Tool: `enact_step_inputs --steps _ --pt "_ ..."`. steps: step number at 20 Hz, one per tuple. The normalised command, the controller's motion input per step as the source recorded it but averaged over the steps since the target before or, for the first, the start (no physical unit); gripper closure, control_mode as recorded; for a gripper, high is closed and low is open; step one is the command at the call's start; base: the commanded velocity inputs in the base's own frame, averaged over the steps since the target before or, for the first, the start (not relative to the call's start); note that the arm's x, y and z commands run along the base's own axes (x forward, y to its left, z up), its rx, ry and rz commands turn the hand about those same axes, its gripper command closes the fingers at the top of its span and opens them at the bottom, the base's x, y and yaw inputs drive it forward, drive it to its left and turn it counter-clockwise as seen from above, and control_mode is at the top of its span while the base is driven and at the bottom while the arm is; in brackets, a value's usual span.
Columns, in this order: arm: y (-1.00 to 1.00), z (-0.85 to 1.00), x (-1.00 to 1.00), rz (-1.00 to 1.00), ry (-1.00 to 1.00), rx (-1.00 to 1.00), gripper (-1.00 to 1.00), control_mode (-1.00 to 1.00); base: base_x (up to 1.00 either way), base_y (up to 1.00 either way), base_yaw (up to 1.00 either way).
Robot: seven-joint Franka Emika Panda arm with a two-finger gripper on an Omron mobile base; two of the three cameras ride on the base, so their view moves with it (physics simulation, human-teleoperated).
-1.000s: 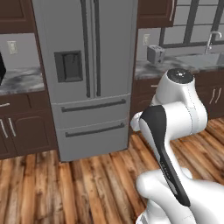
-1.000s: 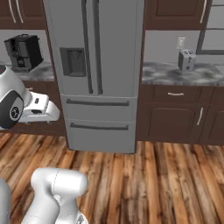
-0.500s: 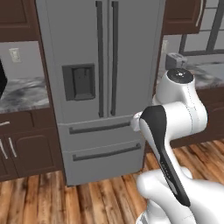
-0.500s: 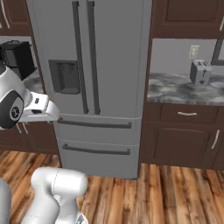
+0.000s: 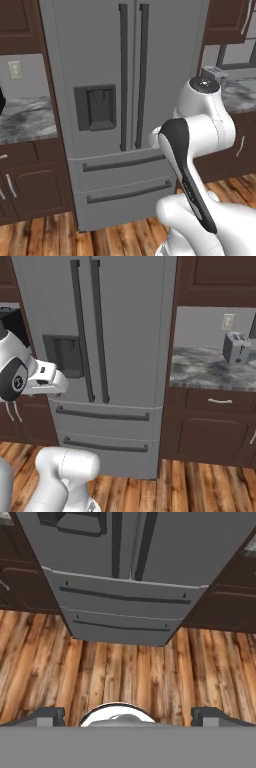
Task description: Move the hot dog bun to the plate on the dining table and place the condiment next to that plate. Then navigate to the fridge and take the sausage and place it on the plate as well.
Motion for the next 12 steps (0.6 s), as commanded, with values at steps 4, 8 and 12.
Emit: enact_step_inputs --steps 4,8,12 --pt "-0.12 0.09 -0.10 0.00 -0.15 0.10 -1.00 -1.00 0.00 0.00 0.00" --pt "-0.57 0.24 0.41 0.00 -0.43 0.22 -1.00 -1.00 0.00 0.00 0.00" --pt "-0.56 0.15 0.94 0.00 -0.31 0.19 -1.00 -1.00 0.00 0.00 0.00"
